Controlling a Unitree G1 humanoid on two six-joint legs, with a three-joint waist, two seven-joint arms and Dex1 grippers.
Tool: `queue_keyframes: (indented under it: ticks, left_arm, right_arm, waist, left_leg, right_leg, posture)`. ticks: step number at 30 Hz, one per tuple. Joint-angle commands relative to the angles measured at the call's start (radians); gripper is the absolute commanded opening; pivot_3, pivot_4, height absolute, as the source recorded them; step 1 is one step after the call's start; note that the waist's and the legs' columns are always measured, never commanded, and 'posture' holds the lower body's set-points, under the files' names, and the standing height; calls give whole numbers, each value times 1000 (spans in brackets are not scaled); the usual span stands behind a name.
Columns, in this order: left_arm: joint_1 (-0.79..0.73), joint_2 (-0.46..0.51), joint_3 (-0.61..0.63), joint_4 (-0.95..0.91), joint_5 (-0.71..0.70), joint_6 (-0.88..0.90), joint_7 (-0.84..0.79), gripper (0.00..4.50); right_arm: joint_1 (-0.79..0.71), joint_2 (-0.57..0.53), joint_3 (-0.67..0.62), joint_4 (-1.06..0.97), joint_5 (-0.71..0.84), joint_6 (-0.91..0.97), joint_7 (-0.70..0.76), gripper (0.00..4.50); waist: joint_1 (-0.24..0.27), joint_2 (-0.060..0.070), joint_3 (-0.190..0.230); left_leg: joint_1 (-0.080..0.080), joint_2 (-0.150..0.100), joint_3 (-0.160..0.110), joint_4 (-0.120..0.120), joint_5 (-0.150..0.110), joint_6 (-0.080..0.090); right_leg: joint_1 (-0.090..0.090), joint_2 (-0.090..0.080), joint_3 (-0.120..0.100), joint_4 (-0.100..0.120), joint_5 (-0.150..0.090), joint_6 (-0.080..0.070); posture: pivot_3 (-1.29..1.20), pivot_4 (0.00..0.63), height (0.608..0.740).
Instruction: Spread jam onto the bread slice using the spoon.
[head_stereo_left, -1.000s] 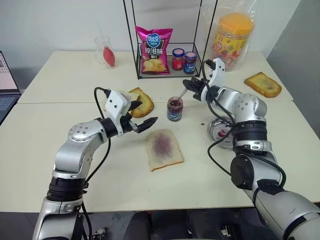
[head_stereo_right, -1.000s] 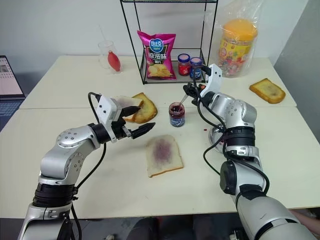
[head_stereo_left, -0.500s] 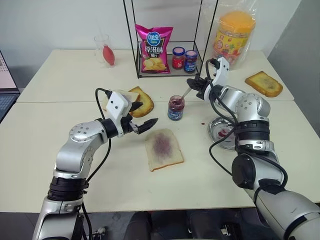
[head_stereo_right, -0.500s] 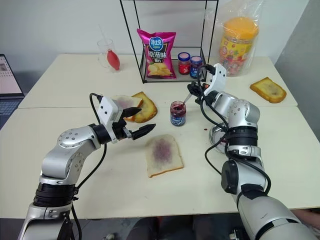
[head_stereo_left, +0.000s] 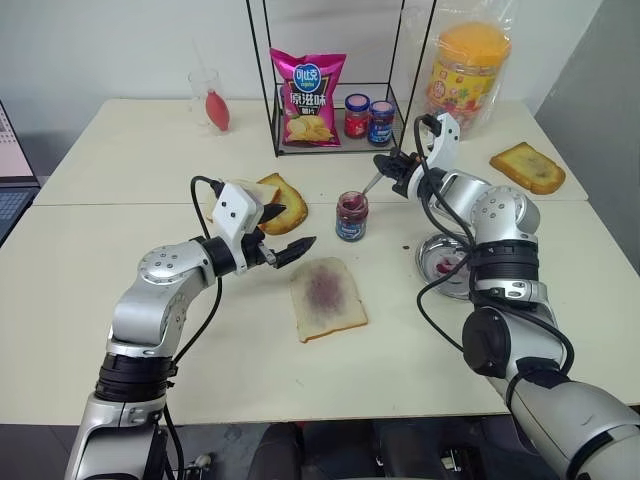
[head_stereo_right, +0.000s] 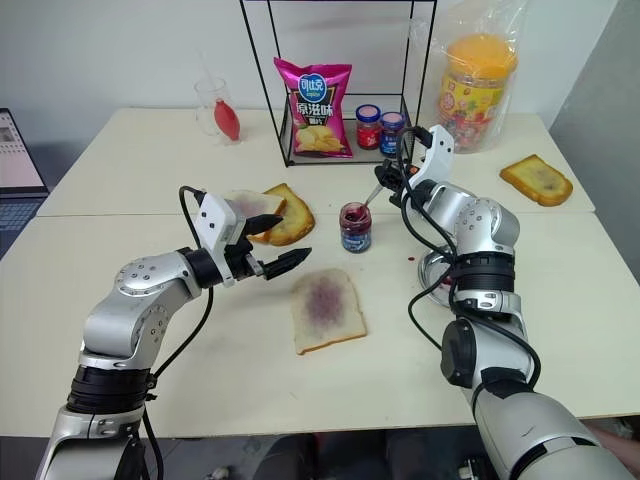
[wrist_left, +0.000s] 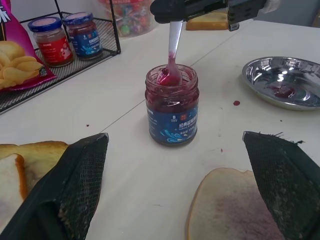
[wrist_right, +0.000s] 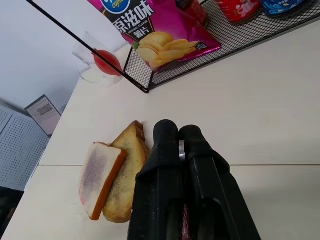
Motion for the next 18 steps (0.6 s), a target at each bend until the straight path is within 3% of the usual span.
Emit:
queue_keyframes:
  ticks: [1,18]
  left_arm:
    - [-19,4,6,-19,-4,-18,-2,4500]
    - [-25,11,10,-14,-2,-20,-5,4500]
  right_arm:
    - [-53,-5,-25,-34,35,-19,-9,5]
    - [-43,14,-117,-20,134,47,-91,5]
  waist:
    - [0,0,0]
    - [0,0,0]
  left_leg:
    - [0,0,0,0,0,0]
    - [0,0,0,0,0,0]
  right_leg:
    - [0,0,0,0,0,0]
    - [0,0,0,0,0,0]
  posture:
    - [0,150,740]
    - [0,150,740]
